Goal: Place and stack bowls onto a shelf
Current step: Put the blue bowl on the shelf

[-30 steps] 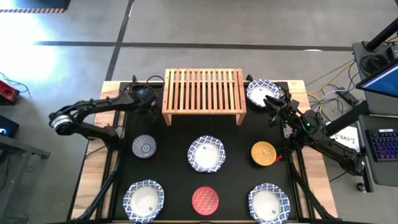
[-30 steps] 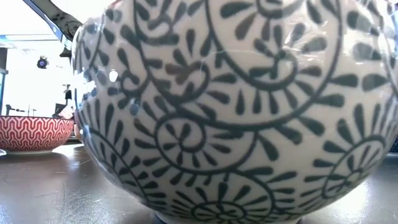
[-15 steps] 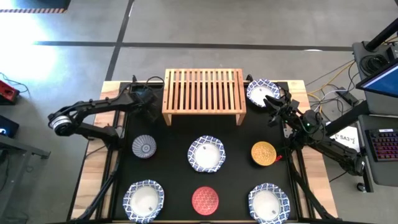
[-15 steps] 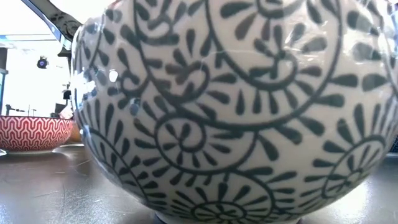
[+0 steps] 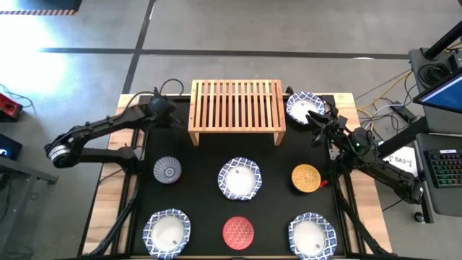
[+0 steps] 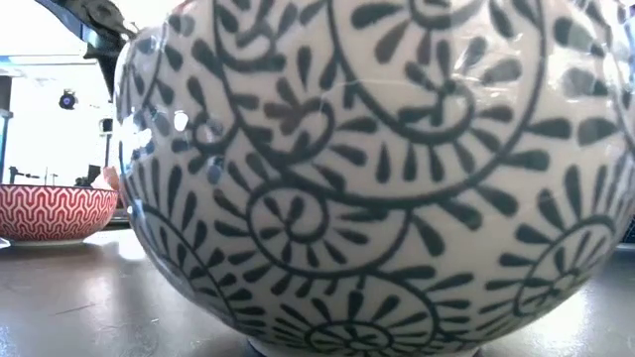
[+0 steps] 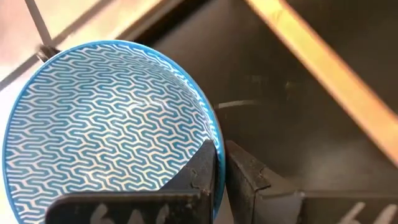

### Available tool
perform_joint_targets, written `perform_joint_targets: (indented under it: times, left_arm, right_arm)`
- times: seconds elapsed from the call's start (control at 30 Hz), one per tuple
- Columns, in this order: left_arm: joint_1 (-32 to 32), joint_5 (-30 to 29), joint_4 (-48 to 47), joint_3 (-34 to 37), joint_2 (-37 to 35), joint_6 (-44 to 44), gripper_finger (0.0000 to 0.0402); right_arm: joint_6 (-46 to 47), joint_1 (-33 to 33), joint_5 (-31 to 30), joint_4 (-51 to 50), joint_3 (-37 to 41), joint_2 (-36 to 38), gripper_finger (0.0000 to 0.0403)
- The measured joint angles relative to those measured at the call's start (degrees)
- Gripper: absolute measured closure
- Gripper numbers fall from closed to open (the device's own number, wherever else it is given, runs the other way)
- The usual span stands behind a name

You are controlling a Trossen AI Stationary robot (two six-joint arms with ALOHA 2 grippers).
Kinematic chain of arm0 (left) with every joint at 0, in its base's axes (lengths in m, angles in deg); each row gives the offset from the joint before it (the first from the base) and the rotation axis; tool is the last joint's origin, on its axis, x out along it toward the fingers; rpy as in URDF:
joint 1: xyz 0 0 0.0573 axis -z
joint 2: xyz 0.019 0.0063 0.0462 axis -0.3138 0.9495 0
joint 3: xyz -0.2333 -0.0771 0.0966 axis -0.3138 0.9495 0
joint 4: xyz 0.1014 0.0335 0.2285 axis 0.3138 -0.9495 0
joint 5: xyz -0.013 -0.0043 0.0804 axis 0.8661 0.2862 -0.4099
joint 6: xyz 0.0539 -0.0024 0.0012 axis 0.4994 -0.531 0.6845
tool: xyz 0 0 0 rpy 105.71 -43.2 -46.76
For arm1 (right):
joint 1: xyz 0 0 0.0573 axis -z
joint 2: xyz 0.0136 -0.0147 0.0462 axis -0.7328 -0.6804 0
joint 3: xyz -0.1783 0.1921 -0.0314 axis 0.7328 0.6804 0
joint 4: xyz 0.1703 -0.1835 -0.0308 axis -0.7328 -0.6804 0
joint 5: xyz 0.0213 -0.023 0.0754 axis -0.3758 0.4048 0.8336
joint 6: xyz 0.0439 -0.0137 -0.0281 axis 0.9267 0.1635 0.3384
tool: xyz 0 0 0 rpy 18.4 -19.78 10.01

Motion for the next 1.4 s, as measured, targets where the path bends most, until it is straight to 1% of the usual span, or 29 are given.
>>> perform_joint_targets:
  times: [0.2, 0.43, 0.57, 0.7, 1.0, 1.17, 1.27, 1.4]
  left_arm:
    - [0.11, -0.09, -1.58, -7.27, -0.66, 3.0, 0.0398]
    - [1.89, -0.17, -7.54, -19.94, 3.81, 8.26, 0.0398]
    - [3.56, 0.57, -8.45, -24.73, 6.47, 10.48, 0.0398]
    - [6.06, 2.9, -8.5, -27.56, 8.27, 10.57, 0.0397]
    - [16.07, 3.06, -8.28, -33.11, 12.34, 12.32, 0.0396]
    - [21.84, 3.06, -7.98, -35.01, 14.98, 15.37, 0.0395]
    - [23.73, 3.44, -7.92, -35.81, 16.63, 15.49, 0.0395]
    - [24.68, 3.43, -7.48, -36.77, 18.48, 15.43, 0.0395]
  right_arm:
    - [0.0, -0.01, -0.02, 0.01, 0.0, 0.0, 0.0305]
    - [0.0, -0.01, 0.0, 0.02, 0.01, 0.0, 0.0305]
    - [0.01, -0.01, -0.02, 0.02, 0.02, 0.0, 0.0305]
    - [0.0, 0.0, -0.01, 0.02, 0.02, 0.0, 0.0305]
    - [0.0, -0.01, 0.0, -0.01, 0.0, 0.0, 0.0305]
    - [0.0, 0.01, 0.0, 0.02, 0.0, 0.0, 0.0305]
    - [0.01, 0.0, -0.02, 0.0, 0.01, 0.0, 0.0305]
    - [0.0, 0.01, 0.0, 0.0, 0.01, 0.0, 0.0305]
